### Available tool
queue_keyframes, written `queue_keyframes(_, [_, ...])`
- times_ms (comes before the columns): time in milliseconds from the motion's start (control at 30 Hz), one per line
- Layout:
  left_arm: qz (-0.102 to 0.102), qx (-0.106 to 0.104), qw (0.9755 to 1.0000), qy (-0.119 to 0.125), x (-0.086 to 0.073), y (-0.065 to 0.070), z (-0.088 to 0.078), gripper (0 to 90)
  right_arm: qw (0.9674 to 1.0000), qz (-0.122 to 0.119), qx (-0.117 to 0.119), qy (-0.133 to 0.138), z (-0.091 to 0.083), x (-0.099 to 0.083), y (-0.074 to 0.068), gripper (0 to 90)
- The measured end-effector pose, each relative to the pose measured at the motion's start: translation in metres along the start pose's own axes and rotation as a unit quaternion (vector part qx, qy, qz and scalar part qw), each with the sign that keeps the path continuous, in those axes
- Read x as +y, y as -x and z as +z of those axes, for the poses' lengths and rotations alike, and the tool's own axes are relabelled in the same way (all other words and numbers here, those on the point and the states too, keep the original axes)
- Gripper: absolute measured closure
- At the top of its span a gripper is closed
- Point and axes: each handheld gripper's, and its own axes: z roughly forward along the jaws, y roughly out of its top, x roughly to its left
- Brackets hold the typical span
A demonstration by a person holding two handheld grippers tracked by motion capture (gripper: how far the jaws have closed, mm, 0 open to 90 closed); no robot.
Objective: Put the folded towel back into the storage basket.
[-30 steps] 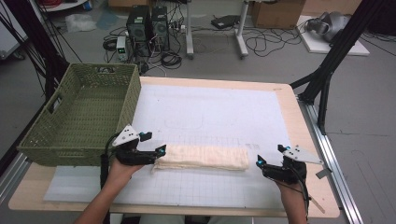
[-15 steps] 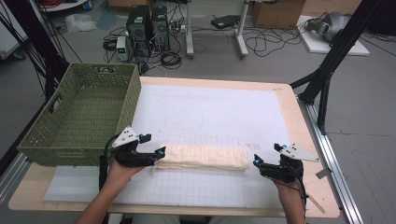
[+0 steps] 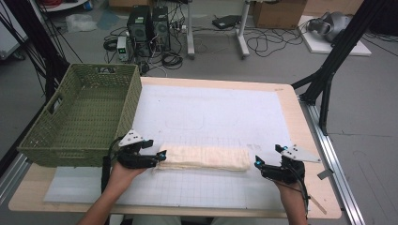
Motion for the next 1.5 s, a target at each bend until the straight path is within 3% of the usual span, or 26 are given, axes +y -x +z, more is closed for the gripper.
queue_keyframes(467, [0.009, 0.020, 0.9986, -0.048, -0.007, 0.001, 0.009, 32.1, 0.9999, -0.004, 0.008, -0.006, 0.002, -0.001, -0.001, 11.5])
queue_keyframes(700, [0.020, 0.033, 0.9955, -0.087, -0.012, 0.003, 0.012, 36.0, 0.9999, -0.002, 0.009, -0.007, 0.002, -0.001, -0.002, 11.5])
queue_keyframes(933, [0.050, 0.054, 0.9929, -0.093, -0.014, 0.017, 0.015, 39.9, 0.9999, -0.003, 0.010, -0.007, 0.003, -0.001, -0.001, 11.5])
queue_keyframes(1000, [0.058, 0.048, 0.9927, -0.094, -0.014, 0.021, 0.015, 45.7, 0.9999, -0.004, 0.010, -0.006, 0.003, -0.001, -0.001, 11.5])
queue_keyframes(1167, [0.049, 0.032, 0.9947, -0.085, -0.017, 0.025, 0.016, 55.2, 0.9999, -0.003, 0.011, -0.009, 0.003, -0.001, -0.002, 11.5])
queue_keyframes(1267, [0.054, 0.014, 0.9951, -0.081, -0.018, 0.026, 0.015, 68.9, 0.9998, -0.005, 0.013, -0.010, 0.004, -0.001, -0.002, 11.5])
queue_keyframes(1333, [0.058, 0.013, 0.9952, -0.078, -0.018, 0.026, 0.015, 74.4, 0.9998, -0.004, 0.016, -0.011, 0.005, -0.001, -0.003, 11.5])
queue_keyframes(1500, [0.048, 0.006, 0.9967, -0.065, -0.017, 0.024, 0.013, 80.3, 0.9998, -0.001, 0.020, -0.009, 0.006, -0.001, -0.005, 11.5])
